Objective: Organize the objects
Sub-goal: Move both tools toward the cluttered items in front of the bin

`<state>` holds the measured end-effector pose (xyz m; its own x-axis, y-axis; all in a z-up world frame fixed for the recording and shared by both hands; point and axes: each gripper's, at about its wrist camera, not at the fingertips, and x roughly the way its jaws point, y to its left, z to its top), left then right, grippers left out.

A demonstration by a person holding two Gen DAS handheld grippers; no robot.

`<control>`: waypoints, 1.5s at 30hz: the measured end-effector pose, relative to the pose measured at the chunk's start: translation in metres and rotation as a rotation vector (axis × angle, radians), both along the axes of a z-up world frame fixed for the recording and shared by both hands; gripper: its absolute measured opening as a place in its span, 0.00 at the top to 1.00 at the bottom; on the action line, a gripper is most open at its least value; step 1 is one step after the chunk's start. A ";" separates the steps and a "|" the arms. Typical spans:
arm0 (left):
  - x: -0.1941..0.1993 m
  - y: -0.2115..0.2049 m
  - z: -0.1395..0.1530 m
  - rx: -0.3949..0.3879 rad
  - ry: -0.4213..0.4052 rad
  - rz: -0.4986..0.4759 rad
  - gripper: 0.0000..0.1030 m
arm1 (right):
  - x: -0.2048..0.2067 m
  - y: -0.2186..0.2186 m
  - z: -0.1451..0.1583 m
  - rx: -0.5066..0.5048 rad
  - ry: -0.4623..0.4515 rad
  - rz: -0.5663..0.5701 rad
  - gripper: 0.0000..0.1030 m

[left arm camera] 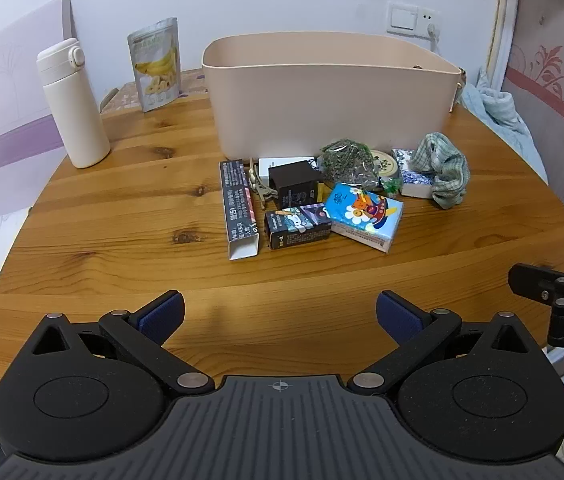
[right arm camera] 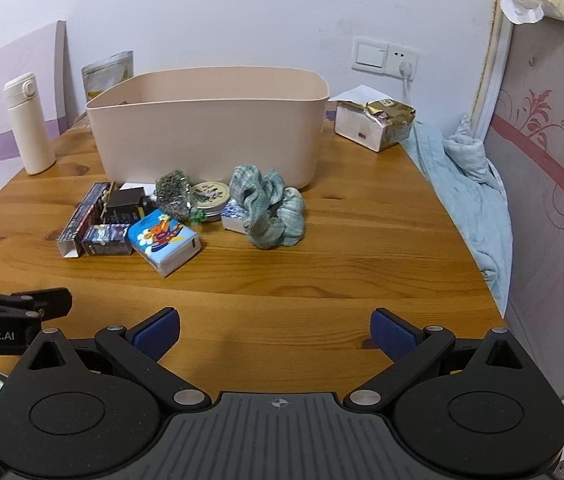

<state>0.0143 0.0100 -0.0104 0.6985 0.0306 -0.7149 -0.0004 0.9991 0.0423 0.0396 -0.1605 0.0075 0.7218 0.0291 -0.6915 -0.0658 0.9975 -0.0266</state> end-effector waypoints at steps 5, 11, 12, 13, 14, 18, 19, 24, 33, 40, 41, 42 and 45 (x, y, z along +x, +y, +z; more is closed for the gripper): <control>0.000 0.002 0.000 -0.002 -0.006 0.004 0.00 | 0.001 0.001 -0.001 0.002 0.003 0.000 0.00; 0.002 0.004 -0.001 -0.008 0.001 0.010 0.00 | 0.003 0.003 -0.002 0.001 0.007 0.005 0.00; 0.002 0.004 -0.001 -0.007 -0.001 0.010 0.00 | 0.003 0.003 -0.002 0.001 0.008 0.005 0.00; 0.003 0.004 -0.001 -0.006 -0.003 0.011 0.00 | 0.003 0.004 -0.002 0.001 0.007 0.005 0.00; 0.003 0.005 0.000 -0.005 -0.005 0.011 0.00 | 0.003 0.004 -0.002 0.001 0.005 0.004 0.00; 0.007 0.005 0.000 -0.006 -0.002 0.015 0.00 | 0.006 0.002 -0.001 0.008 0.005 0.001 0.00; 0.008 0.006 -0.001 -0.006 0.000 0.016 0.00 | 0.007 0.002 -0.001 0.009 0.007 0.002 0.00; 0.012 0.007 -0.001 -0.006 0.009 0.019 0.00 | 0.011 0.001 -0.002 0.009 0.015 0.005 0.00; 0.022 0.009 -0.001 -0.008 0.015 0.030 0.00 | 0.023 0.002 -0.005 0.028 0.049 0.027 0.05; 0.033 0.014 0.001 -0.001 0.024 0.047 0.00 | 0.035 -0.001 -0.005 0.020 0.054 0.021 0.06; 0.035 0.014 0.001 0.002 0.024 0.050 0.00 | 0.037 -0.001 -0.004 0.023 0.052 0.019 0.07; 0.037 0.015 0.002 0.003 0.024 0.051 0.00 | 0.039 -0.002 -0.003 0.025 0.053 0.019 0.09; 0.043 0.017 0.002 -0.004 0.027 0.053 0.00 | 0.046 -0.002 -0.004 0.027 0.061 0.020 0.13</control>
